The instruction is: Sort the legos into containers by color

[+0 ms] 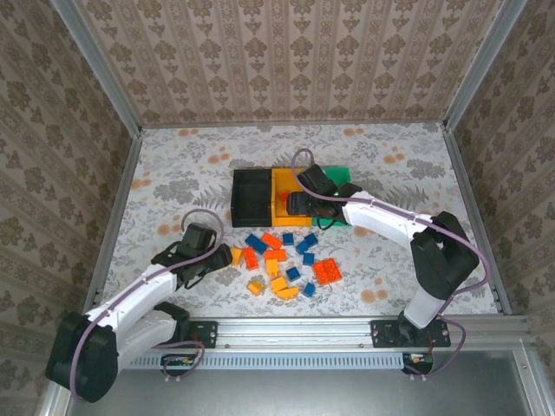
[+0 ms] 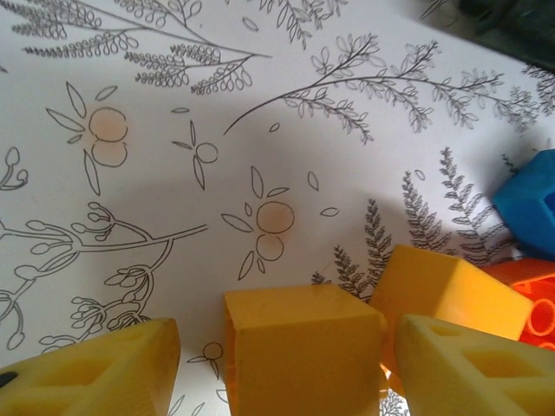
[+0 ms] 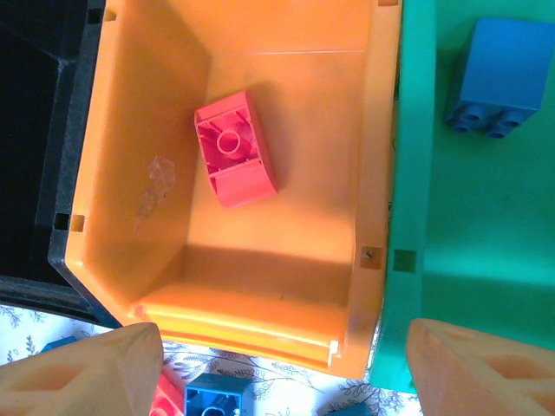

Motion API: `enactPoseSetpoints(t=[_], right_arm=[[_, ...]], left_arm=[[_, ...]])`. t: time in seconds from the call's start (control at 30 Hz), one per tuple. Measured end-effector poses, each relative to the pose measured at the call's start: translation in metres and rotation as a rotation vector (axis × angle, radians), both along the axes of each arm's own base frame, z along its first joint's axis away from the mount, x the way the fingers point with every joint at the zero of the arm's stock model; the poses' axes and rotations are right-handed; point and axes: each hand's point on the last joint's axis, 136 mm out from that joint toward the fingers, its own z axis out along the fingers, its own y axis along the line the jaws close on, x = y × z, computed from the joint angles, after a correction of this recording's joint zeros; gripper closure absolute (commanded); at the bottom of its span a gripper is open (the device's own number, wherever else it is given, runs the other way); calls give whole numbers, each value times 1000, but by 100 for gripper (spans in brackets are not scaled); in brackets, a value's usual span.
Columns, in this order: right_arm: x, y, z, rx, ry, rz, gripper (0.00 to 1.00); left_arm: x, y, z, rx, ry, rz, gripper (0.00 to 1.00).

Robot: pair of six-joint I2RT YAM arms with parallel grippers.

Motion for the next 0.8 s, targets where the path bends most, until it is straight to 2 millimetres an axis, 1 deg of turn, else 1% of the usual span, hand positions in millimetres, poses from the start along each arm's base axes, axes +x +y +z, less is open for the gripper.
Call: enactPoseSetpoints(t=[0.2, 0.4, 0.47, 0.57, 0.6, 0.67, 0.77, 0.8], right_arm=[[2, -2, 8, 17, -22, -7, 24], [3, -10, 14, 26, -32, -26, 24], [3, -13, 14, 27, -32, -32, 24], [1, -19, 14, 31, -30, -46, 24], [0, -21, 13, 32, -29, -51, 24], [-2, -24, 13, 34, -28, -57, 24], [-8, -31, 13, 36, -28, -64, 24], [-10, -33, 14, 38, -30, -67, 24]], left_arm=[[5, -3, -3, -4, -6, 0, 53], [8, -5, -1, -11, -22, -2, 63], [8, -5, 0, -11, -24, -4, 65], [3, -3, 2, -12, -14, -8, 66], [2, -3, 5, -12, -14, -9, 66], [4, -4, 18, -18, -31, -15, 66], [20, -15, 55, -45, -101, -34, 66], [28, -21, 70, -56, -131, -45, 66]])
